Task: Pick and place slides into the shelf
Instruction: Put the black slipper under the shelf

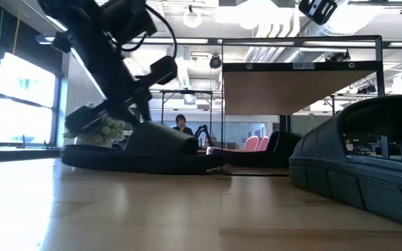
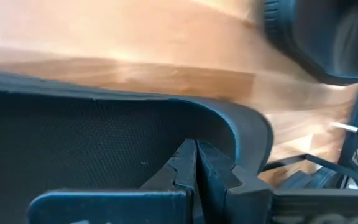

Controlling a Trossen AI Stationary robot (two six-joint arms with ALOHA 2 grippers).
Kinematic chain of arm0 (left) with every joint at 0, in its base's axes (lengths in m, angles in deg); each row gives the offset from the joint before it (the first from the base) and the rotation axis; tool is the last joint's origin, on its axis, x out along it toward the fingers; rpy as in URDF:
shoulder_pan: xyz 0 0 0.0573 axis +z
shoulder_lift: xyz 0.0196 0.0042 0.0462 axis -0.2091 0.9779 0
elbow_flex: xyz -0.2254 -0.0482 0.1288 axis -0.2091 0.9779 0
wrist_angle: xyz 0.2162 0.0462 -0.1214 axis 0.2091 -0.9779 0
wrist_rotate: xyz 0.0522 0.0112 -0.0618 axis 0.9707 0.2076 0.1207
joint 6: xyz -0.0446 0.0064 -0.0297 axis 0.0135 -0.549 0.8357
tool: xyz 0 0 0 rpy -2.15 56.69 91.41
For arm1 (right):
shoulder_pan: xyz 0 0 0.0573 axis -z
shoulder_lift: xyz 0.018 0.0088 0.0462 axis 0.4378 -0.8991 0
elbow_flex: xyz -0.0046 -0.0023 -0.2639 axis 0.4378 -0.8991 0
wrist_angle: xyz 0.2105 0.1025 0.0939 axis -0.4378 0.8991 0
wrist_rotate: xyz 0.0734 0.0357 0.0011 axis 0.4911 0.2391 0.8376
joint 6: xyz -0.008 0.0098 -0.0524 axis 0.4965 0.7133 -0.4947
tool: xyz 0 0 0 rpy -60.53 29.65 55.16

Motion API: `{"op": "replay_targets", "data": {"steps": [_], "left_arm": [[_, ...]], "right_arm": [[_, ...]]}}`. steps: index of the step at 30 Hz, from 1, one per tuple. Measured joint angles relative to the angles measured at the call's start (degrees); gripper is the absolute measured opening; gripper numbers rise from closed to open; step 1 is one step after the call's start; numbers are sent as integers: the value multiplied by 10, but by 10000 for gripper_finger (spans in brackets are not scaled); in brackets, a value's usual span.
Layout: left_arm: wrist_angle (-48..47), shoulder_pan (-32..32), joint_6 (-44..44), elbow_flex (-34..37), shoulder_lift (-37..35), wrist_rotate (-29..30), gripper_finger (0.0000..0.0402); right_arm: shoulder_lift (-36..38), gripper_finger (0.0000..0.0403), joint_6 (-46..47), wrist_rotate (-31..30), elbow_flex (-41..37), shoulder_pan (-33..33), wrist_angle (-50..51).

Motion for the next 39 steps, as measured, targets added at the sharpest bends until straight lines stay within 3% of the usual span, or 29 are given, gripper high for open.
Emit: {"op": "replay_targets", "data": {"steps": [11,22,31,35,39], "left_arm": [[1,49,-50,-45,18,-7,0],[0,57,-50,-48,33,0,0],[-35,86,-121,-48,12,-28,0],[-64,88,-154,-48,-7,-45,0],[-120,77,-150,-48,-10,-59,0]], "right_arm": [[0,87,27,10,0,0,35],[0,92,0,-68,0,-2,151],[39,32,76,-234,56,-4,391],[56,5,142,-231,41,-4,493],[59,3,160,-198,-13,-4,453]]}}
